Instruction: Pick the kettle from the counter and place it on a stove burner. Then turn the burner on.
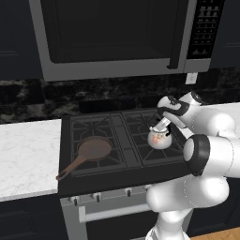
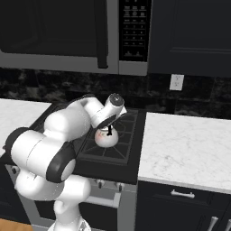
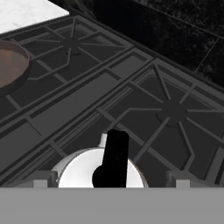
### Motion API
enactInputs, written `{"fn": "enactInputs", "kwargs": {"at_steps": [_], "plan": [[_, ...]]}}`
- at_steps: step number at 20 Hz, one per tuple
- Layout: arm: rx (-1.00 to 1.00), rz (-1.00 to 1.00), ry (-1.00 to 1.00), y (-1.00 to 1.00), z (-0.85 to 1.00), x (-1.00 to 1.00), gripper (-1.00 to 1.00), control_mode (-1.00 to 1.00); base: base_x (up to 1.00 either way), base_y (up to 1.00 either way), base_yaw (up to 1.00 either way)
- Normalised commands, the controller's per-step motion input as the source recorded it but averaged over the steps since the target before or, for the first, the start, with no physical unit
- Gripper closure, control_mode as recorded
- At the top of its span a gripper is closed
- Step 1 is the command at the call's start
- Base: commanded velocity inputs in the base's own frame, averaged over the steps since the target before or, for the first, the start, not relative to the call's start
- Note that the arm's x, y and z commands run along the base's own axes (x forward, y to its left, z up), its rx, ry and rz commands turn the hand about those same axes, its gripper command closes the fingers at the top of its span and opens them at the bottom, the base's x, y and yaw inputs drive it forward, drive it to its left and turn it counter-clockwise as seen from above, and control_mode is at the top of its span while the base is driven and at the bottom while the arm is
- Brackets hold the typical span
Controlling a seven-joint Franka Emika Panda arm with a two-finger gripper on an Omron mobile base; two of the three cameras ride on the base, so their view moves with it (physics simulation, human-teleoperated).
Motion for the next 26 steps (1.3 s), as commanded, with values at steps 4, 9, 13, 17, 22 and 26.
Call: {"fn": "enactInputs", "kwargs": {"at_steps": [4, 9, 13, 17, 22, 26], "plan": [[0.0, 0.0, 0.0, 0.0, 0.0, -0.01, -1.0, -1.0, 0.0, 0.0, 0.0], [-0.02, -0.04, 0.07, 0.0, -0.01, 0.0, -1.0, -1.0, 0.0, 0.0, 0.0], [-0.05, -0.04, 0.08, 0.0, -0.04, 0.0, -1.0, -1.0, 0.0, 0.0, 0.0], [-0.02, -0.04, 0.03, 0.0, 0.02, 0.0, -1.0, -1.0, 0.0, 0.0, 0.0], [0.0, -0.04, 0.0, 0.0, 0.22, -0.04, -1.0, -1.0, 0.0, 0.0, 0.0], [0.0, -0.05, 0.0, -0.01, 0.1, -0.33, -1.0, -1.0, 0.0, 0.0, 0.0]]}}
